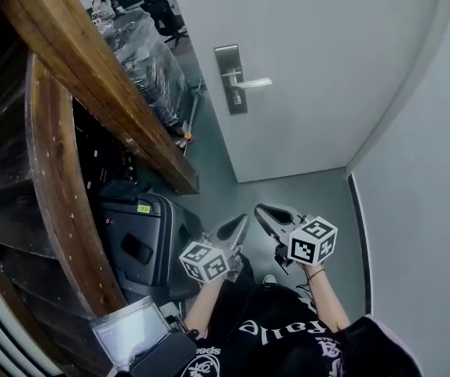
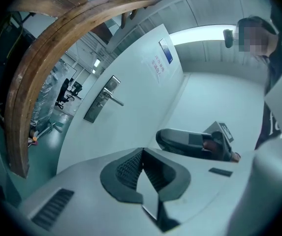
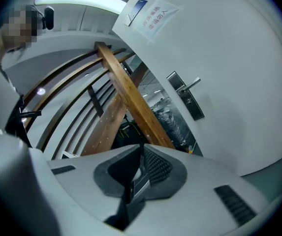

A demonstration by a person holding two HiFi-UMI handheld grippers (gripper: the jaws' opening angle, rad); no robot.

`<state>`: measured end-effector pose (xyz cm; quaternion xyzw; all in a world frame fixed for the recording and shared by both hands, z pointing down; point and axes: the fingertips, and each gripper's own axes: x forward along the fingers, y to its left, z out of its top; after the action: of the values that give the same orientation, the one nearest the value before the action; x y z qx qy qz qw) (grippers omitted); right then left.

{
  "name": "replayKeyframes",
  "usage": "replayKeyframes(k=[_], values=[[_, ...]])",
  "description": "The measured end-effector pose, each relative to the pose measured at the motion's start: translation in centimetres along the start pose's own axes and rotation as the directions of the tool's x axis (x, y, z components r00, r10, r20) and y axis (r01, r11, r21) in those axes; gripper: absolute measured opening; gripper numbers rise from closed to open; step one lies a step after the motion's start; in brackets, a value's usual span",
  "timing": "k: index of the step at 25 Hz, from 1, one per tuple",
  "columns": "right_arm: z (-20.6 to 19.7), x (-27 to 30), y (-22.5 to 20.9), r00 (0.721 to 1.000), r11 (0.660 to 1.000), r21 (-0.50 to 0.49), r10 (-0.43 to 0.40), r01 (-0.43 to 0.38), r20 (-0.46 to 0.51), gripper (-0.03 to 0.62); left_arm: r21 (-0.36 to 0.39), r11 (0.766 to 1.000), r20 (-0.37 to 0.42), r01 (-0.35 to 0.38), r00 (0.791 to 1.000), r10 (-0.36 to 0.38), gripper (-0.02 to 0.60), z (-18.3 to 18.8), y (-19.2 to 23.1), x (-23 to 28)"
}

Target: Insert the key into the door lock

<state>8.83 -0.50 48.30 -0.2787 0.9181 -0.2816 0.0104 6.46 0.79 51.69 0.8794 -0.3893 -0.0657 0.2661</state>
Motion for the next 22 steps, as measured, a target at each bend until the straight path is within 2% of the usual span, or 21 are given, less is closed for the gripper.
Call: replayKeyframes(k=[5,11,17,22], values=[[-2.6,-1.9,3.4,0.998,0.998,0.014,0.058,-0.057,-0.024,0.036,-0.012,0.999,-0.026,-0.043,0.999,0.043,0.005,-3.2,-2.2,-3.4],[-5.4,-2.7,6.1,0.996,0.997,0.031,0.075,-0.073,-0.056,0.036,-0.002,0.998,-0.01,-0.068,0.998,0.068,0.005,-3.6,-3.2,-6.7],[-7.2,-2.2,9.1,0.996,0.997,0.024,0.071,-0.069,-0.058,0.035,0.032,0.998,0.016,-0.055,0.998,0.055,0.005,-2.8,-3.5,-10.0],[-9.5,-2.4,13.6,0.999,0.999,0.032,0.038,-0.037,-0.038,0.036,0.073,0.997,-0.009,-0.025,1.0,0.025,0.005,-3.9,-5.3,-15.3]])
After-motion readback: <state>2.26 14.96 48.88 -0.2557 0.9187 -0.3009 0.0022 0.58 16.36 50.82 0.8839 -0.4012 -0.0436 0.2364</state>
